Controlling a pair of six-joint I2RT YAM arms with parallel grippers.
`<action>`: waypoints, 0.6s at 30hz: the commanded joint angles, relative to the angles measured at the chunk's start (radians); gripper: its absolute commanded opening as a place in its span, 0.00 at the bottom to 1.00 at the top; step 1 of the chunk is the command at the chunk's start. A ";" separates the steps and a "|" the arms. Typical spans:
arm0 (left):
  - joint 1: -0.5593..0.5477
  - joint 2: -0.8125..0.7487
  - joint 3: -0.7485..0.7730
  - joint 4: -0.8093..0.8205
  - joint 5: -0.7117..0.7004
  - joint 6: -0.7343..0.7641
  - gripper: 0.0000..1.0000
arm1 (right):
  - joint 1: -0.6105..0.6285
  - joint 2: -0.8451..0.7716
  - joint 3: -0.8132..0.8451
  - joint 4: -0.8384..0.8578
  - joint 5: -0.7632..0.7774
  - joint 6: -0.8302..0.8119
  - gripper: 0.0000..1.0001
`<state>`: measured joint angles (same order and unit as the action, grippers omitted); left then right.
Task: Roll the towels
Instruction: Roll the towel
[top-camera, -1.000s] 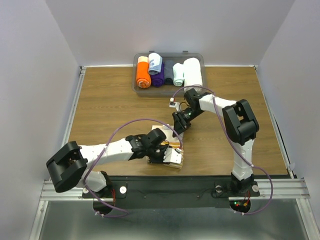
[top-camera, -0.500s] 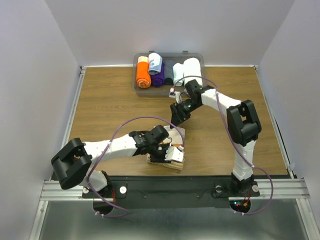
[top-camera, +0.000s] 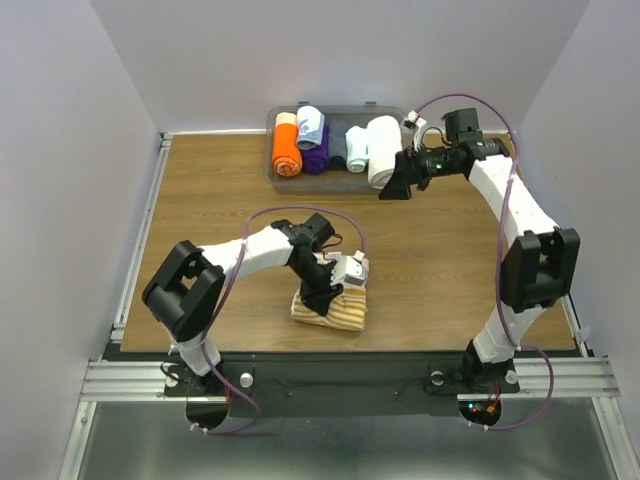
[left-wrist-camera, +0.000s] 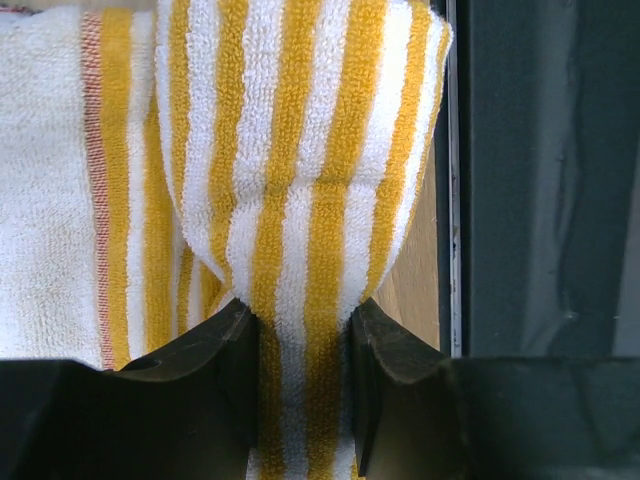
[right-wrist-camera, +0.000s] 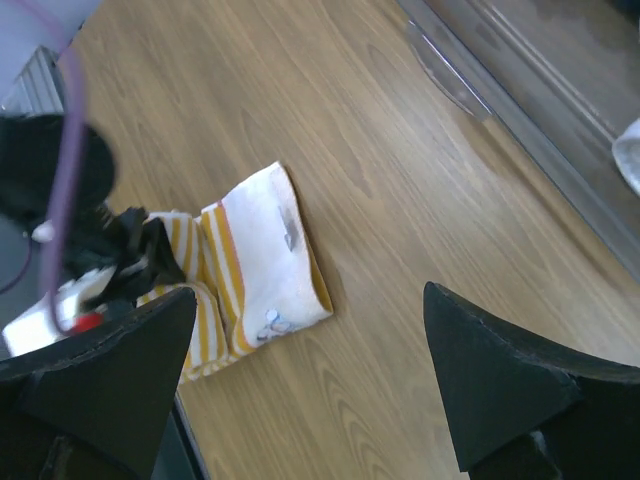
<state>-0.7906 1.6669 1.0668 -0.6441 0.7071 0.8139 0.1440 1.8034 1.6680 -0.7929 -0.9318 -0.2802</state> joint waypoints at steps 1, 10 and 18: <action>0.056 0.106 0.091 -0.202 0.089 0.016 0.22 | 0.020 -0.131 -0.037 -0.095 0.022 -0.152 1.00; 0.157 0.378 0.298 -0.359 0.199 0.083 0.26 | 0.147 -0.403 -0.332 -0.209 0.221 -0.339 1.00; 0.229 0.583 0.456 -0.471 0.233 0.137 0.27 | 0.413 -0.463 -0.505 -0.043 0.450 -0.277 1.00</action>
<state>-0.5850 2.1704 1.4918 -1.1179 1.0313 0.8783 0.4744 1.3598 1.1881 -0.9554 -0.6407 -0.5793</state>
